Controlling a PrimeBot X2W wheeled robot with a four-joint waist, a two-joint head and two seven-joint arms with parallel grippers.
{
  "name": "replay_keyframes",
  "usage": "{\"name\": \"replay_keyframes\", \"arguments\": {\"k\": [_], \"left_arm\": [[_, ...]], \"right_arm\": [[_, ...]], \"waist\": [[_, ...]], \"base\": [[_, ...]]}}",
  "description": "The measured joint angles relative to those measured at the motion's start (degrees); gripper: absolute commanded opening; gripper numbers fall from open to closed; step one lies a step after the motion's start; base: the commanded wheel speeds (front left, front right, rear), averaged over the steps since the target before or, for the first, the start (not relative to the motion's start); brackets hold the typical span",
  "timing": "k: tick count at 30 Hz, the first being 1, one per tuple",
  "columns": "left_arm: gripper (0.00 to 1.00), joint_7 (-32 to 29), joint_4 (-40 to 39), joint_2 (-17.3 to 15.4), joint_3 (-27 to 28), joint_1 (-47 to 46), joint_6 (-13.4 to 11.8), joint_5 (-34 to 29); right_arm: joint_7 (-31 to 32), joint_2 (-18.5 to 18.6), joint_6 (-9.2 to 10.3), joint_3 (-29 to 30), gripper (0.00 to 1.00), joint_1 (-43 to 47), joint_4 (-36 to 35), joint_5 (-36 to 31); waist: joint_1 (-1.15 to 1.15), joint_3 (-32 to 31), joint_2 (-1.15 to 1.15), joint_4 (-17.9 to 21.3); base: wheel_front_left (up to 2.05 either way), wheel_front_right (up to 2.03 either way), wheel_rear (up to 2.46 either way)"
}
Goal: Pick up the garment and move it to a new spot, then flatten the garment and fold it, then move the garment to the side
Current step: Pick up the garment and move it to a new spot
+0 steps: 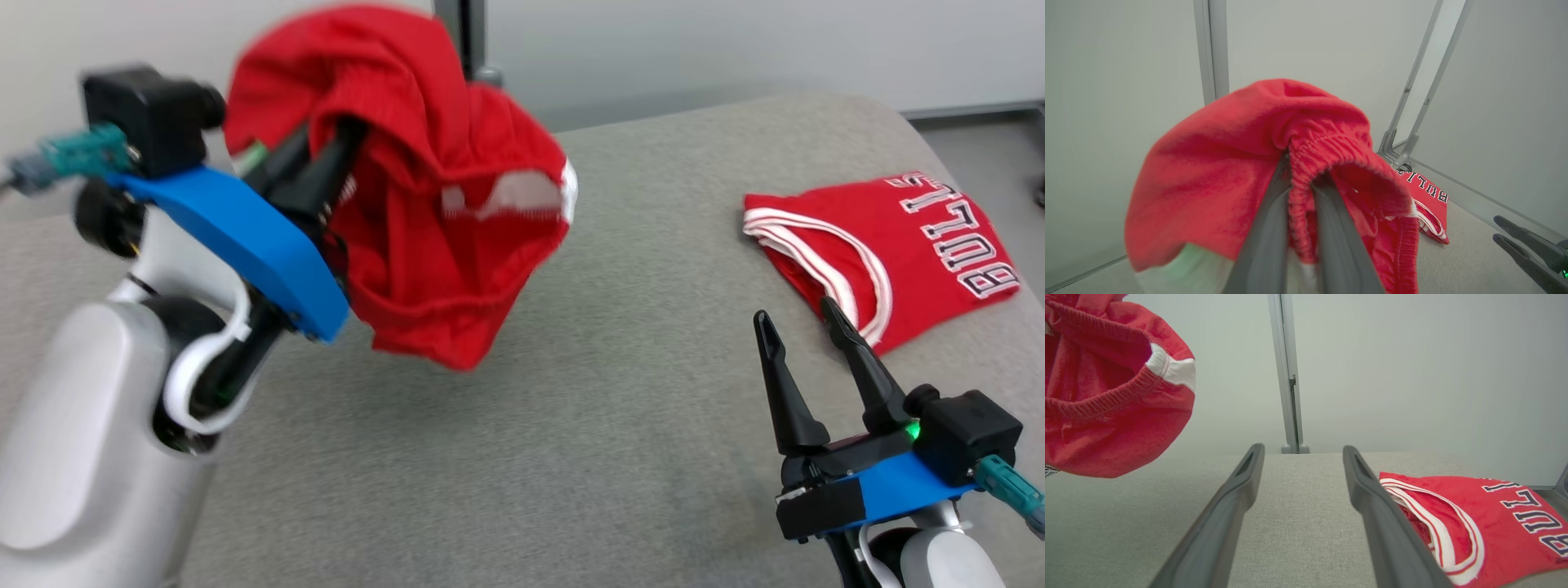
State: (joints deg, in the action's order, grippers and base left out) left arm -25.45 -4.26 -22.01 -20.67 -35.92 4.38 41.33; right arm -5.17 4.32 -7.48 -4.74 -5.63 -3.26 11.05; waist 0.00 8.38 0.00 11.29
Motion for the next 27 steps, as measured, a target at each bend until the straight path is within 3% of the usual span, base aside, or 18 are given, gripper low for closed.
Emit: {"name": "replay_keyframes", "arguments": {"k": [10,11,13,14,15,17,23,27], "left_arm": [[0.0,10.4,18.5,5.4,-5.1,9.2,-1.1,-4.5],[0.05,11.3,20.7,6.0,-5.3,9.5,-1.4,-4.7],[0.29,13.4,24.4,6.6,-6.4,10.0,-1.9,-6.6],[0.74,14.7,26.0,7.1,-6.3,10.3,-2.1,-6.7],[1.0,15.6,27.4,7.4,-6.6,10.6,-2.4,-7.2],[1.0,17.7,29.4,8.3,-6.7,11.3,-3.1,-7.4],[1.0,23.5,29.4,11.0,-7.6,14.4,-1.5,-6.8],[1.0,27.8,27.6,11.1,-7.3,16.9,-1.3,-6.8]], "right_arm": [[-1.0,-0.3,-0.01,0.4,1.0,0.1,0.6,0.5],[-1.0,-0.3,0.0,0.4,1.0,0.2,0.6,0.5],[-1.0,-0.3,0.0,0.5,1.0,0.2,0.7,0.5],[-1.0,-0.4,-0.01,0.5,1.0,0.2,0.7,0.4],[-1.0,-0.4,0.0,0.6,1.0,0.2,0.7,0.4],[-0.9,-0.4,0.0,0.7,1.0,0.4,0.7,0.3],[-0.5,-0.4,0.0,0.8,1.0,1.1,0.7,0.2],[-0.2,-0.3,0.0,0.9,1.0,1.8,0.8,0.2]], "waist": [[0.0,2.2,0.0,6.3],[0.0,2.3,0.0,6.6],[0.0,2.3,0.0,6.8],[0.0,2.2,0.0,6.7],[0.0,2.0,0.0,6.7],[0.0,1.6,0.0,6.3],[0.0,0.3,0.0,3.6],[0.0,-1.0,0.0,0.9]], "base": [[0.0,0.0,0.0],[0.0,0.0,0.0],[0.0,0.0,0.0],[0.0,0.0,0.0],[0.0,0.0,0.0],[0.0,0.0,0.0],[0.0,0.0,0.0],[0.0,0.0,0.0]]}}
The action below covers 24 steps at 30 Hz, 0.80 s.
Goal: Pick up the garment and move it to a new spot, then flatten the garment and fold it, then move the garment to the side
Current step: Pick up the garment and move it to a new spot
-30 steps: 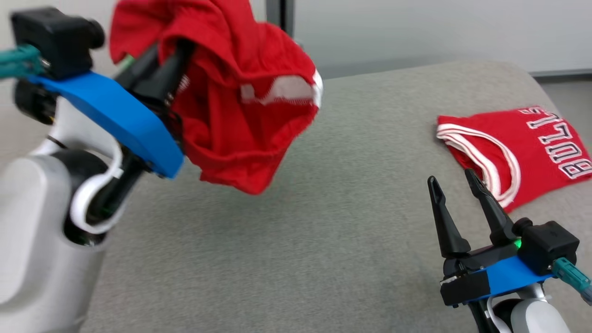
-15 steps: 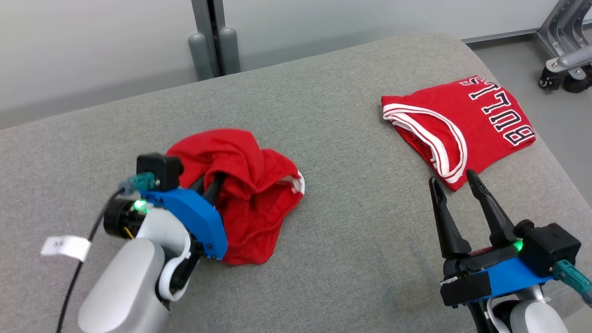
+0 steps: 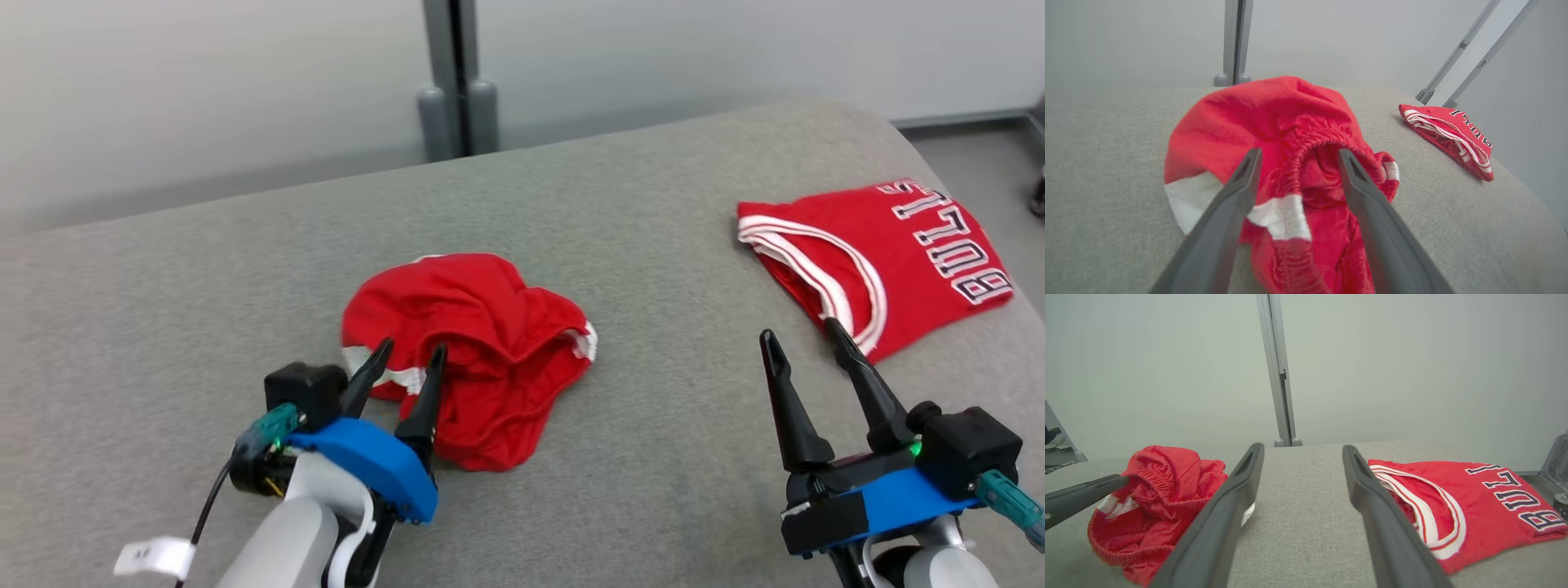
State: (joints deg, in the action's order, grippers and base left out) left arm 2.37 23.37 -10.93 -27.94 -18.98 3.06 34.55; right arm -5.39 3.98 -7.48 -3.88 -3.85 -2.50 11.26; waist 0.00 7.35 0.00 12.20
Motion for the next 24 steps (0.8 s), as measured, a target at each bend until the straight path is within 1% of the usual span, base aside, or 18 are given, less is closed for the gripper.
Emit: {"name": "replay_keyframes", "arguments": {"k": [3,6,9,13,17,20,24], "left_arm": [[1.0,2.7,-1.9,0.1,0.4,2.5,-0.2,0.2],[1.0,6.7,-4.5,-0.3,1.6,4.8,-0.6,0.2],[1.0,10.5,-6.5,-1.0,4.0,6.8,-1.8,0.1],[1.0,12.4,-8.7,-1.8,7.7,9.4,-2.9,-1.3],[1.0,12.6,-13.4,-1.3,13.3,12.2,-2.7,-3.6],[1.0,12.6,-15.9,-0.5,16.9,14.7,-1.5,-7.1],[1.0,12.6,-15.4,-0.5,19.4,17.8,-0.5,-11.5]], "right_arm": [[0.3,0.0,-0.01,0.6,1.0,0.6,0.0,0.1],[0.4,0.0,0.0,1.0,1.0,1.1,-0.3,0.2],[0.5,-0.1,0.0,1.6,1.0,1.5,-0.5,0.3],[0.5,-0.3,-0.01,2.6,1.0,1.9,-0.4,0.7],[0.4,-0.4,-0.01,4.4,1.0,2.8,0.0,1.0],[0.4,-0.4,0.0,5.5,1.0,3.1,0.3,1.0],[0.4,-0.4,0.0,6.1,1.0,3.7,0.6,0.8]], "waist": [[0.0,-1.1,0.0,-2.2],[0.0,-2.2,0.0,-4.3],[0.0,-3.0,0.0,-6.4],[0.0,-4.0,0.0,-8.5],[-0.01,-4.8,0.0,-9.6],[-0.01,-5.1,0.0,-10.2],[-0.01,-5.4,0.0,-10.7]], "base": [[0.0,0.0,0.0],[0.0,0.0,0.0],[0.0,0.0,0.0],[0.0,0.0,0.0],[0.0,0.0,0.0],[0.0,0.0,0.0],[0.0,0.0,0.0]]}}
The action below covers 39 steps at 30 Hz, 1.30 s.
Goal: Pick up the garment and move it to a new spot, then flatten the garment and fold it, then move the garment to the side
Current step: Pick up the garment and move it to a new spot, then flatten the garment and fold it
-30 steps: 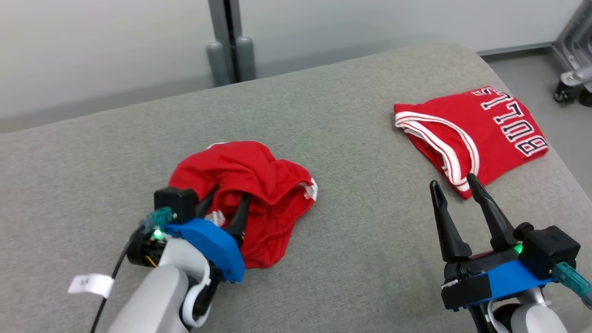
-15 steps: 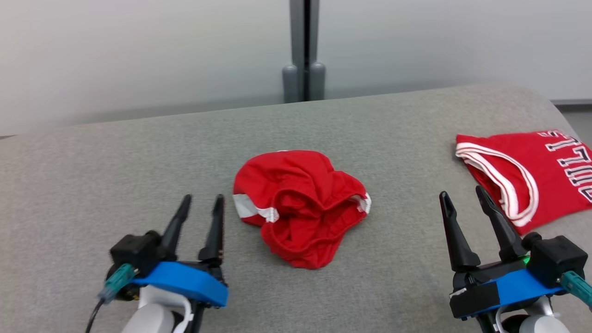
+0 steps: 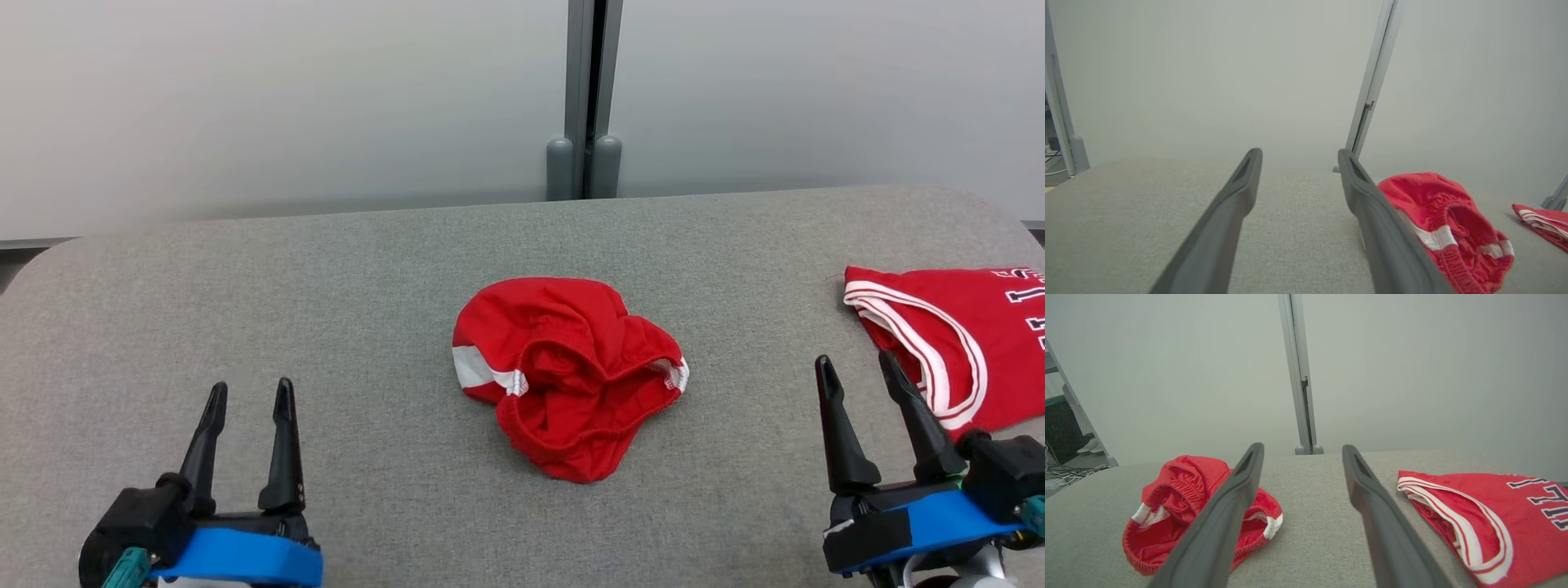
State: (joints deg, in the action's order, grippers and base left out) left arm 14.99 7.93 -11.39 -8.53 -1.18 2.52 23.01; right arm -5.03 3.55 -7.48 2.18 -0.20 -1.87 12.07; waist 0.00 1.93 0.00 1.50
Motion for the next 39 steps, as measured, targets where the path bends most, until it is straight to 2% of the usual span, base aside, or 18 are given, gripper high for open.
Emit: {"name": "replay_keyframes", "arguments": {"k": [4,15,39], "left_arm": [[1.0,0.0,1.0,-0.1,1.7,2.6,0.0,-3.1],[1.0,0.0,2.0,1.3,5.2,6.7,1.0,-3.9],[1.0,0.0,2.2,2.4,5.1,6.1,1.5,-4.4]], "right_arm": [[0.2,0.1,0.0,-0.2,1.0,0.8,0.8,-0.3],[0.2,0.2,0.0,0.7,1.0,4.0,0.9,-1.0],[-0.2,-0.3,0.0,-0.8,1.0,3.0,1.6,-0.5]], "waist": [[0.0,-0.4,0.0,-0.2],[0.0,-1.3,0.0,-1.0],[0.0,0.1,0.0,-0.1]], "base": [[0.0,0.0,0.0],[0.0,0.0,0.0],[0.0,0.0,0.0]]}}
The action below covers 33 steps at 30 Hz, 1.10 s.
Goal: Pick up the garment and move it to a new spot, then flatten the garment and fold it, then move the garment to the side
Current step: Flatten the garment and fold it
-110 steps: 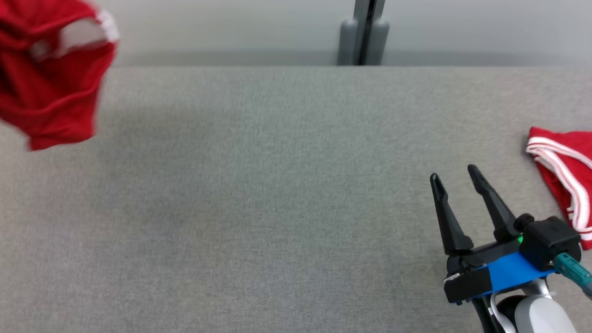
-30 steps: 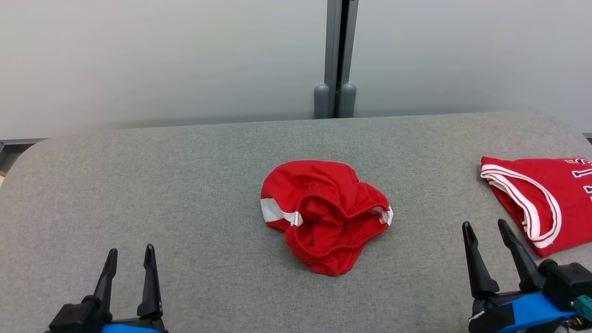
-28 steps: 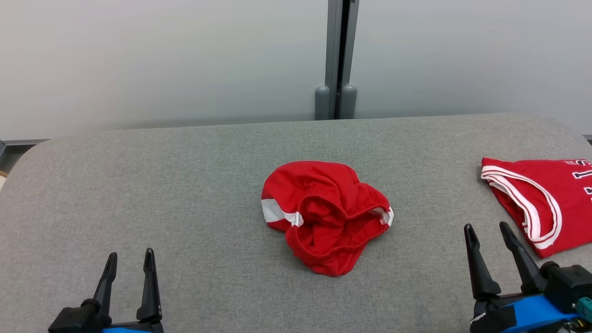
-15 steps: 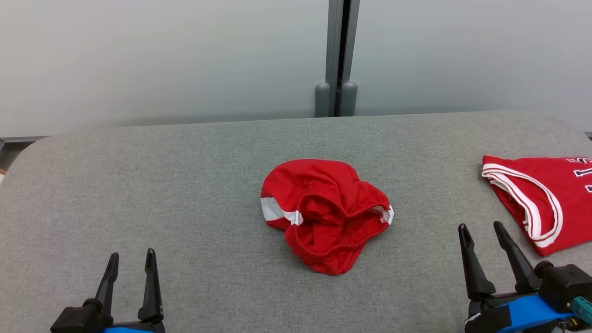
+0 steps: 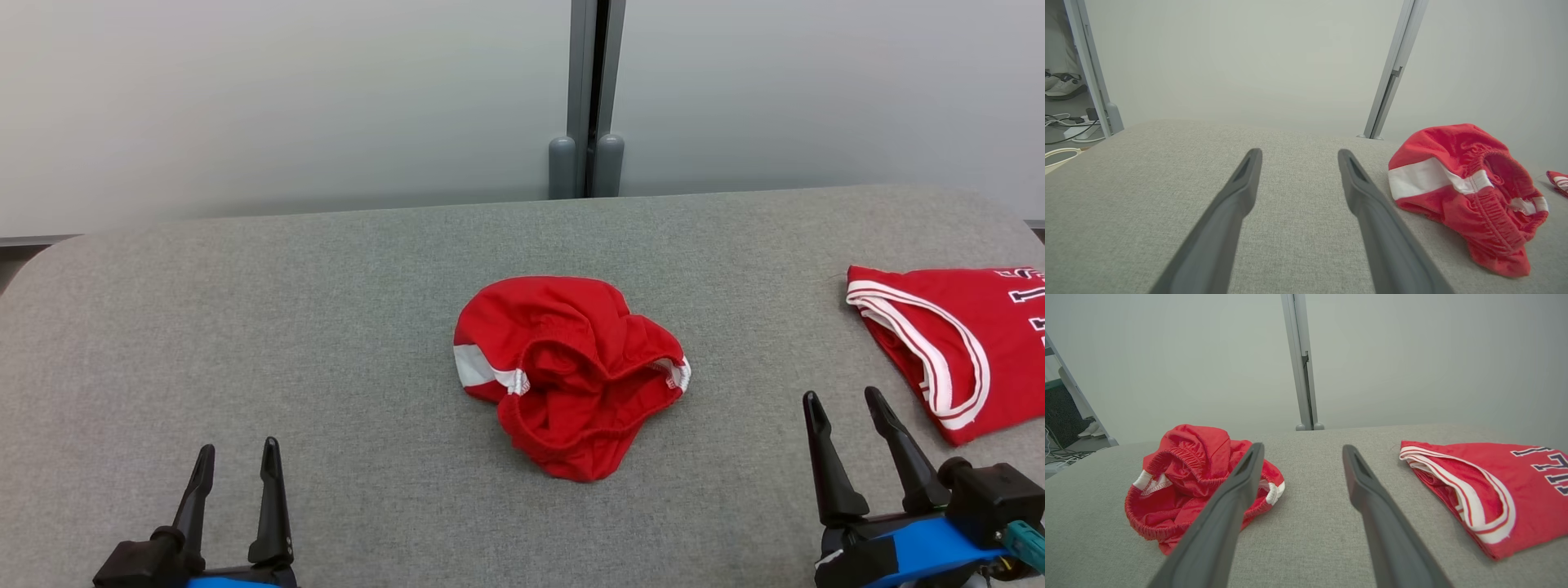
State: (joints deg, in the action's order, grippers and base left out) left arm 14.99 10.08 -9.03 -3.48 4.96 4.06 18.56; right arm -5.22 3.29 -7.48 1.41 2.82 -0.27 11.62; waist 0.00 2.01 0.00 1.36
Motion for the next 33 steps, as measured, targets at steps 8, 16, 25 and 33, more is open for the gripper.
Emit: {"name": "replay_keyframes", "arguments": {"k": [8,16,25,33], "left_arm": [[1.0,-0.1,-0.2,0.0,-0.5,-0.1,-0.1,0.0],[1.0,-5.0,-3.7,-0.4,-4.4,-4.7,1.0,-0.5],[1.0,-12.1,-4.3,1.1,-14.8,-11.7,3.0,1.5],[1.0,-14.5,2.1,0.9,-19.4,-14.7,3.0,3.0]], "right_arm": [[-0.2,-0.1,0.0,-0.2,1.0,-0.5,0.0,0.0],[-0.1,-0.1,0.0,-1.2,1.0,-1.3,0.3,0.0],[-0.2,-0.1,-0.01,-2.5,1.0,-1.9,1.0,0.1],[-0.7,-0.1,0.0,-3.5,1.0,-3.1,1.5,0.6]], "waist": [[0.0,0.7,0.0,0.4],[0.02,1.3,0.0,1.5],[0.01,1.9,0.0,4.6],[0.01,3.3,0.0,8.4]], "base": [[0.0,0.0,0.0],[0.0,0.0,0.0],[0.0,0.0,0.0],[0.0,0.0,0.0]]}}
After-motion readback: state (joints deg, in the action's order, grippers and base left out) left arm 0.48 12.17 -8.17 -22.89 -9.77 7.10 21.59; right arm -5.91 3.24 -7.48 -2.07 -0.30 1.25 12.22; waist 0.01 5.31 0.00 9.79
